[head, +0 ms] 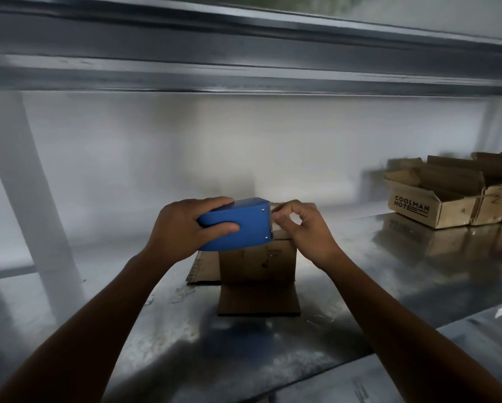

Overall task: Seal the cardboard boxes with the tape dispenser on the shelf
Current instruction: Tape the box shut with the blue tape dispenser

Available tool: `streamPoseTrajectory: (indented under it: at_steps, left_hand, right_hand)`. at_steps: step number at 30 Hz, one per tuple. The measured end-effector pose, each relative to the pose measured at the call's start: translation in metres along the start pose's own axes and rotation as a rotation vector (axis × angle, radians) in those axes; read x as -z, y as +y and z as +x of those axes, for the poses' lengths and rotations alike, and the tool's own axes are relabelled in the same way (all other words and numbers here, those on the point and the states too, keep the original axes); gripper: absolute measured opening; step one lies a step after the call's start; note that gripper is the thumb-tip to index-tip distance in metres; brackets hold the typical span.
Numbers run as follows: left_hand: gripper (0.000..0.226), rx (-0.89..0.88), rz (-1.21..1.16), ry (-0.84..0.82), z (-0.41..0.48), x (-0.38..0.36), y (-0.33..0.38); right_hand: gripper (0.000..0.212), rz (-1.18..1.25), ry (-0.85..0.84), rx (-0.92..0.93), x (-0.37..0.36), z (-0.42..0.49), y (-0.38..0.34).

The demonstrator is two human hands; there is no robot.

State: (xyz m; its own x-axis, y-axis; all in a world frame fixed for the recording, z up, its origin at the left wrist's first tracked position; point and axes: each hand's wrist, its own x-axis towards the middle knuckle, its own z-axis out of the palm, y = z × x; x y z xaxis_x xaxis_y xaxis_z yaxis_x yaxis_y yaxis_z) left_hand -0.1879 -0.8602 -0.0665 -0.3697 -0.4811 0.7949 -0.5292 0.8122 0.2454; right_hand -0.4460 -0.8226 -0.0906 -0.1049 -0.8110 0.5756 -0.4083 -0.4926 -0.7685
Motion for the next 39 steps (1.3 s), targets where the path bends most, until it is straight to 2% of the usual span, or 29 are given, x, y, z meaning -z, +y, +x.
streamPoseTrajectory:
  at_steps: [5,11,15,20,24,27,33,37,39]
  left_hand:
    - [0.054,-0.034,-0.015,0.035,0.000,0.009,0.010]
    - [0.056,-0.078,-0.007,0.082,-0.002,0.021,0.013]
    - [0.061,-0.053,-0.037,0.058,0.001,0.025,0.017]
    - [0.047,-0.039,-0.021,0.018,0.005,0.024,0.024]
    - [0.044,-0.039,-0.013,-0.024,0.005,0.024,0.025]
    - [0.044,0.006,0.004,0.002,0.004,0.043,0.014]
    - [0.045,0.040,-0.004,-0.079,0.000,0.072,0.005]
    - [0.040,0.105,0.041,-0.102,-0.011,0.089,-0.014]
    - [0.039,0.119,0.079,-0.091,-0.017,0.098,-0.021]
  right_hand:
    - [0.014,-0.112,0.018,0.061,0.005,-0.017,-0.015]
    - [0.025,-0.039,0.015,0.076,-0.003,-0.032,-0.036]
    - [0.023,0.010,0.011,0.081,0.000,-0.035,-0.043]
    - [0.024,0.007,-0.002,0.086,0.012,-0.039,-0.047]
    - [0.024,-0.005,0.022,0.067,0.016,-0.044,-0.050]
    - [0.013,0.083,0.077,0.018,0.034,-0.049,-0.046]
    - [0.023,0.131,0.062,-0.139,0.031,-0.055,-0.040]
    - [0.020,0.159,0.137,-0.250,0.044,-0.057,-0.031]
    - [0.020,0.136,0.095,-0.278,0.046,-0.059,-0.028]
